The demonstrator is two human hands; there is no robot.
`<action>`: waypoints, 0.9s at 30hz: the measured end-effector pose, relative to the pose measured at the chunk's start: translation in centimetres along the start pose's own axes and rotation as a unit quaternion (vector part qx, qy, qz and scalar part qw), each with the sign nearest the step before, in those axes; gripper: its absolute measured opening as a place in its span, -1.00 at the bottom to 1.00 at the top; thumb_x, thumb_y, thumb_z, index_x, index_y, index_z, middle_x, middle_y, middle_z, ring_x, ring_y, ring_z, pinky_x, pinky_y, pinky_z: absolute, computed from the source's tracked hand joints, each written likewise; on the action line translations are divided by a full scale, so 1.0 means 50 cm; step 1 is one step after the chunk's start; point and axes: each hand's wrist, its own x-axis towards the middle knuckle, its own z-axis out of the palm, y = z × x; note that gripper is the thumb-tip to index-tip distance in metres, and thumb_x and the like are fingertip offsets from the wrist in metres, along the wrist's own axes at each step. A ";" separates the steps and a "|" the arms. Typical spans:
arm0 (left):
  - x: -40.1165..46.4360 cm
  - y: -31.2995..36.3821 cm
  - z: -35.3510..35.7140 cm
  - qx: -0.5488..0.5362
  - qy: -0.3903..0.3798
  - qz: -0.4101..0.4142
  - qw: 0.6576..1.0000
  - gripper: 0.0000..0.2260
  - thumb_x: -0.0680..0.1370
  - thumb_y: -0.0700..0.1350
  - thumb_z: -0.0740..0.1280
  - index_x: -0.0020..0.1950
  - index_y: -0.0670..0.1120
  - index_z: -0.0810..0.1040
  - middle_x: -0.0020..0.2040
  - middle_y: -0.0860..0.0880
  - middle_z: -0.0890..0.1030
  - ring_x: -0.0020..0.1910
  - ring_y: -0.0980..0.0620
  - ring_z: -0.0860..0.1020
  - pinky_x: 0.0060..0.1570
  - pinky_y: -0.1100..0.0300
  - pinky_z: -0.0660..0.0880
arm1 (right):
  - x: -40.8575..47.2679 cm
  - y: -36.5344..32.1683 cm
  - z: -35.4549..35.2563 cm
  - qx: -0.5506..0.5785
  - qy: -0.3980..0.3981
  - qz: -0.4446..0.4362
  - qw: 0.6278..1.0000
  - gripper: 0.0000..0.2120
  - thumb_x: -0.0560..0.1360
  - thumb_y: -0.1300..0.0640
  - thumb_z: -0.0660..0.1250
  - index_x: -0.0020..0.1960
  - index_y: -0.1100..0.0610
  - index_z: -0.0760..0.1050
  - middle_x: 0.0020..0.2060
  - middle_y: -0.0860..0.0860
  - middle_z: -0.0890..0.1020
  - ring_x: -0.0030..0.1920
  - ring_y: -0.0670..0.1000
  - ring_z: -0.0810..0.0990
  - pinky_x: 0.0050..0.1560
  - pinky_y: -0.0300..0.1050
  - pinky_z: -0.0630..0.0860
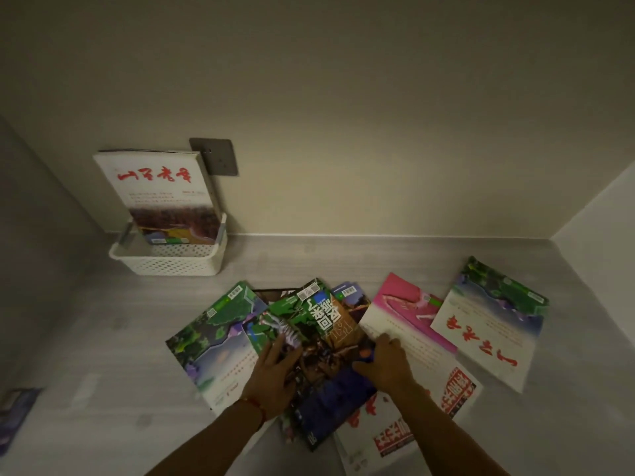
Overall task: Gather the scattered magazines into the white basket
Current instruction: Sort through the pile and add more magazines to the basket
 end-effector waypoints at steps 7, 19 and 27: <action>-0.017 0.013 -0.128 -0.102 0.126 0.077 0.984 -0.46 0.54 -0.10 0.34 0.51 0.02 0.30 0.54 -0.08 0.25 0.52 -0.12 0.25 0.51 0.11 0.23 | -0.030 -0.026 -0.119 0.106 -0.012 -0.215 0.971 -0.80 0.54 0.09 0.37 0.16 -0.01 0.51 0.06 -0.09 0.61 0.10 -0.05 0.59 0.15 -0.16 0.45; -0.017 0.028 -0.363 -0.232 0.060 0.228 0.944 -0.63 0.57 0.19 0.27 0.36 0.20 0.44 0.20 0.10 0.65 0.16 0.13 0.61 0.19 0.12 0.53 | -0.123 -0.332 -0.435 -0.079 0.014 -0.417 0.906 -0.76 0.35 -0.09 0.55 -0.01 -0.07 0.69 -0.14 -0.15 0.73 -0.17 -0.18 0.65 -0.11 -0.28 0.57; -0.054 -0.081 -0.344 -0.562 0.151 0.108 0.806 -0.80 0.58 -0.16 0.34 0.19 -0.07 0.63 0.10 0.02 0.71 0.10 0.05 0.66 0.14 0.21 0.55 | -0.089 -0.319 -0.324 0.260 0.324 -0.231 0.879 -0.67 0.60 -0.10 0.24 0.29 0.03 0.47 0.17 -0.04 0.60 0.14 -0.02 0.58 -0.01 -0.26 0.48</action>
